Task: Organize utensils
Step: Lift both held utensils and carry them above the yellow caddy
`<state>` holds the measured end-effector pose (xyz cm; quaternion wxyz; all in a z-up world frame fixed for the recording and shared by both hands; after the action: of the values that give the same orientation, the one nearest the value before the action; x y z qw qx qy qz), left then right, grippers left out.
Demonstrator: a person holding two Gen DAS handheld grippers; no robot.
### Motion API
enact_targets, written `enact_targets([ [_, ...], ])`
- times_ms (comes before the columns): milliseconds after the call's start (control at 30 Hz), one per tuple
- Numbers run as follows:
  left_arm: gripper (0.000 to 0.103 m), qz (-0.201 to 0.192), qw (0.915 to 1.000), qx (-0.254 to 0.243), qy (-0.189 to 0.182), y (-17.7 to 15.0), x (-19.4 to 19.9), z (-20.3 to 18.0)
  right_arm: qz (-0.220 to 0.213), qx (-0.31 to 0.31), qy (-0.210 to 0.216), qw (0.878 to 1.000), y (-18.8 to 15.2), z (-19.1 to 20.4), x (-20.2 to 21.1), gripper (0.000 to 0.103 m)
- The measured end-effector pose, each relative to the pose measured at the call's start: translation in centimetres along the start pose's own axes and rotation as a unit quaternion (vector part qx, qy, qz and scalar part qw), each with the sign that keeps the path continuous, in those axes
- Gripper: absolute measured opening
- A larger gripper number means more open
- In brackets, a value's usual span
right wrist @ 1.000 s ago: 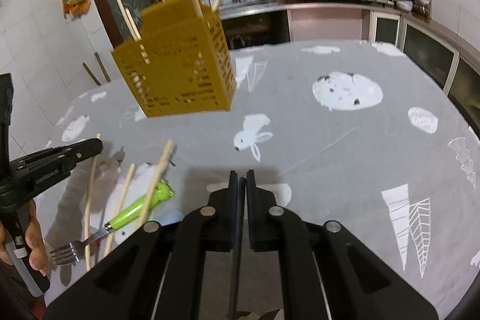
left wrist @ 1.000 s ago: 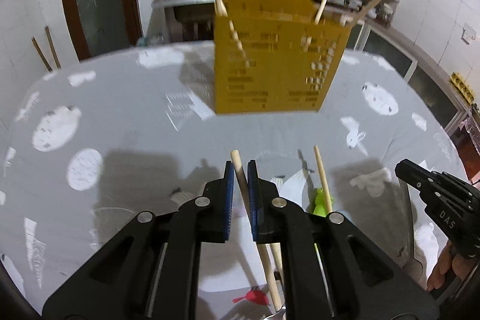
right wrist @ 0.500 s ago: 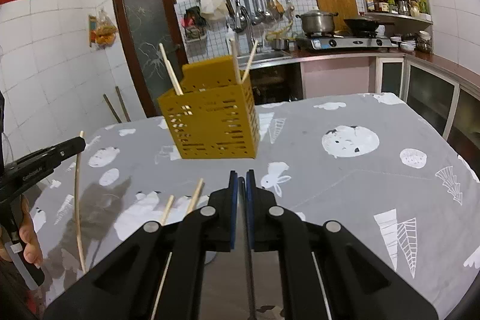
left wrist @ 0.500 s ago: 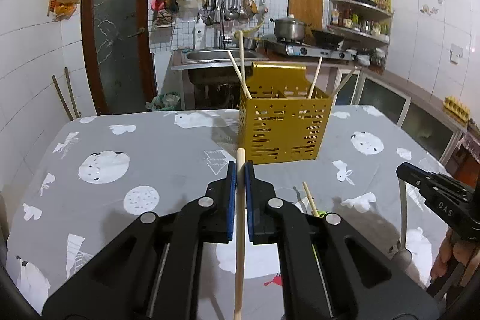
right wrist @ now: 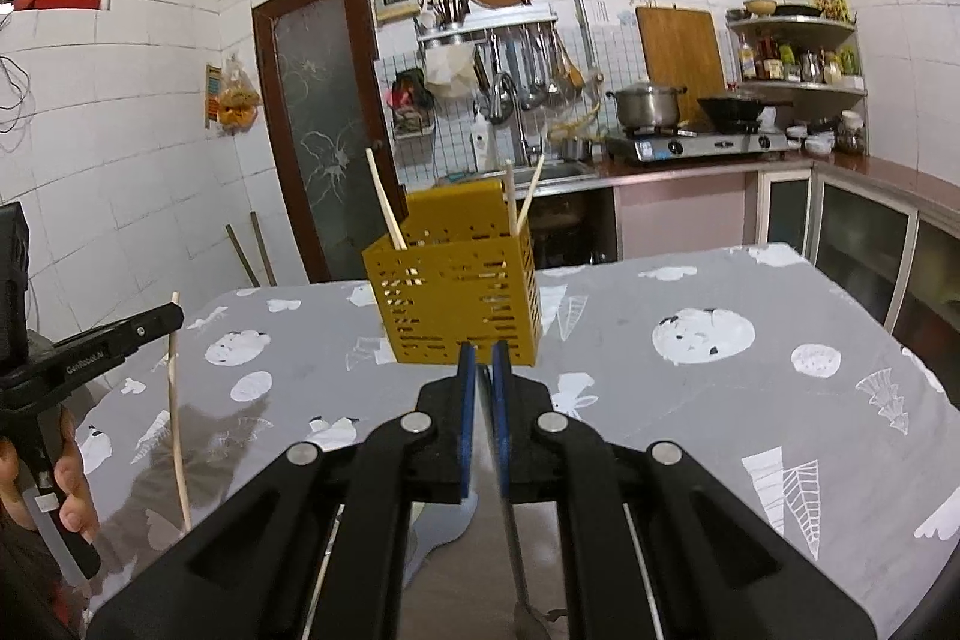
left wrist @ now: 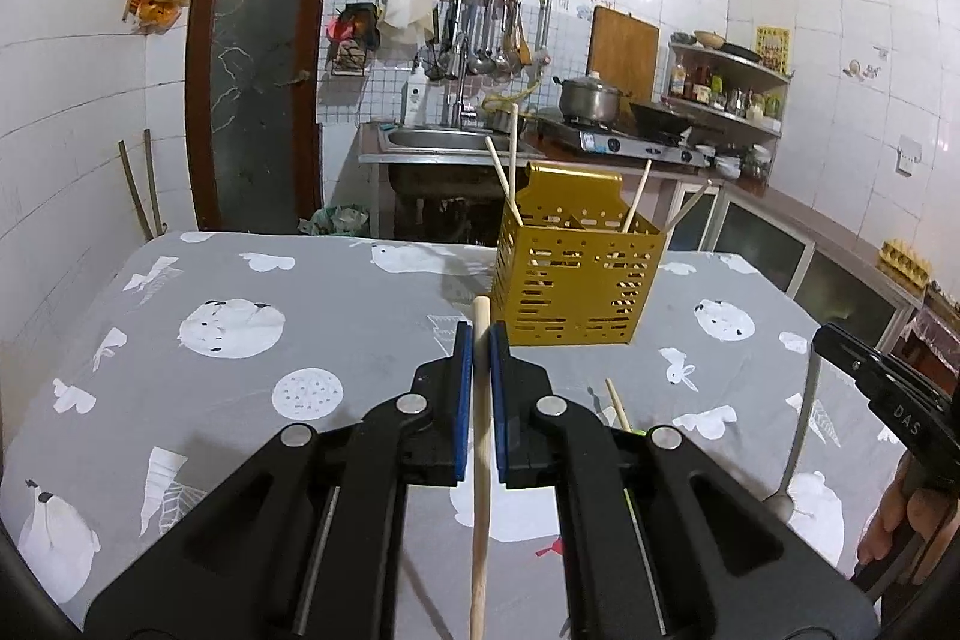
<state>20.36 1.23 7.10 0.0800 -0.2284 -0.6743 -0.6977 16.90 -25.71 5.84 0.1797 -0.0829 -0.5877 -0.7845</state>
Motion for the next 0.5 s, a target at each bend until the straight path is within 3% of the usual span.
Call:
enact_targets([
  [300,0.005,-0.017,0.9998,-0.003,0.007,0.2,1.2,0.1,-0.017,0.030,-0.009,0.999,0.2,1.2,0.9,0.003],
  [500,0.005,-0.001,1.0000,0.006,0.006,0.3,0.2,0.6,0.056,0.017,-0.020,0.998,0.2,-0.4,-2.5,0.005],
])
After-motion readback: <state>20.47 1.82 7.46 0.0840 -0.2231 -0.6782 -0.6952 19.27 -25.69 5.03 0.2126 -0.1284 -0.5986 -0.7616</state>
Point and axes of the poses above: each gripper's, at about its wrist camera, not at the fingertips, and x roughly against the way its jaws point, z to its left, y to its top, the point moved 1 cm from there along -x, roughly the way its jaws point, and after that the axes turned 6 degrees about -x, right-handed, at the moved point
